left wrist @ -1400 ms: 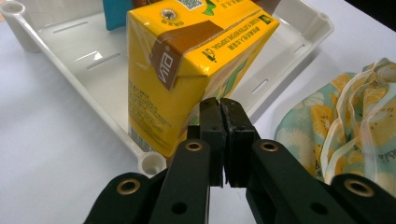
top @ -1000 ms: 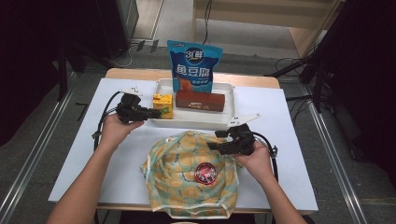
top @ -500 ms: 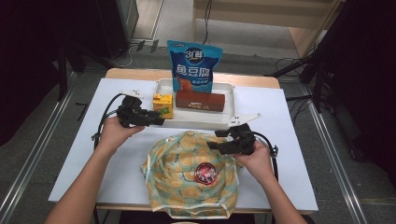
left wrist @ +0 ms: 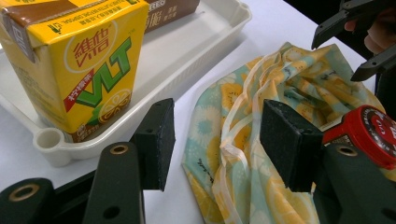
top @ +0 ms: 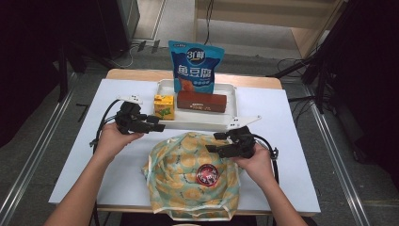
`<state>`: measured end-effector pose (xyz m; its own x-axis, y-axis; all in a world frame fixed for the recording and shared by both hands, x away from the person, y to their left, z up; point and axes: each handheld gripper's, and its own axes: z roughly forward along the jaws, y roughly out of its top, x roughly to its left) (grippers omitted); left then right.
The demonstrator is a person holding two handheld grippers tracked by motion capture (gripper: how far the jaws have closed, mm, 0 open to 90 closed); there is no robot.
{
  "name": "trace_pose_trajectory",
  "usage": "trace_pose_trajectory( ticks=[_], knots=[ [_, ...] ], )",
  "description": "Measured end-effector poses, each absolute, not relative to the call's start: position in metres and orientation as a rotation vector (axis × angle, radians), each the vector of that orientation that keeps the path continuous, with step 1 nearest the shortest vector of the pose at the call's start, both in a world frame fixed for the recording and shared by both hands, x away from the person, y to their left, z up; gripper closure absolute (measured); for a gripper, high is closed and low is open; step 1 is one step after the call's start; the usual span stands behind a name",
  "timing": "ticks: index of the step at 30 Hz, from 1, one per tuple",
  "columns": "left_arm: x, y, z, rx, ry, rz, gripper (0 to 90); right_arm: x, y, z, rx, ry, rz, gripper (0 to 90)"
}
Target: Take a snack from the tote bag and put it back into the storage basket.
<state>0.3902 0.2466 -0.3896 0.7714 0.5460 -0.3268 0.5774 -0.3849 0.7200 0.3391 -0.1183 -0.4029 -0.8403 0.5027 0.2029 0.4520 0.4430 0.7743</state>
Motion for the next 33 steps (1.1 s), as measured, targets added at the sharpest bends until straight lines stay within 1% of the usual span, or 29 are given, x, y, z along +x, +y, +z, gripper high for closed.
trace_pose_trajectory(
  ticks=[15,27,33],
  knots=[
    [0.373,0.247,-0.391,2.074,0.812,-0.024,43.2,0.317,-0.118,-0.401,0.838,2.627,1.38,42.2],
    [0.365,0.248,-0.392,2.066,0.801,-0.014,40.6,0.313,-0.11,-0.403,0.816,2.643,1.383,42.3],
    [0.361,0.249,-0.393,2.071,0.798,-0.014,40.5,0.305,-0.108,-0.406,0.823,2.642,1.378,42.2]
  ],
)
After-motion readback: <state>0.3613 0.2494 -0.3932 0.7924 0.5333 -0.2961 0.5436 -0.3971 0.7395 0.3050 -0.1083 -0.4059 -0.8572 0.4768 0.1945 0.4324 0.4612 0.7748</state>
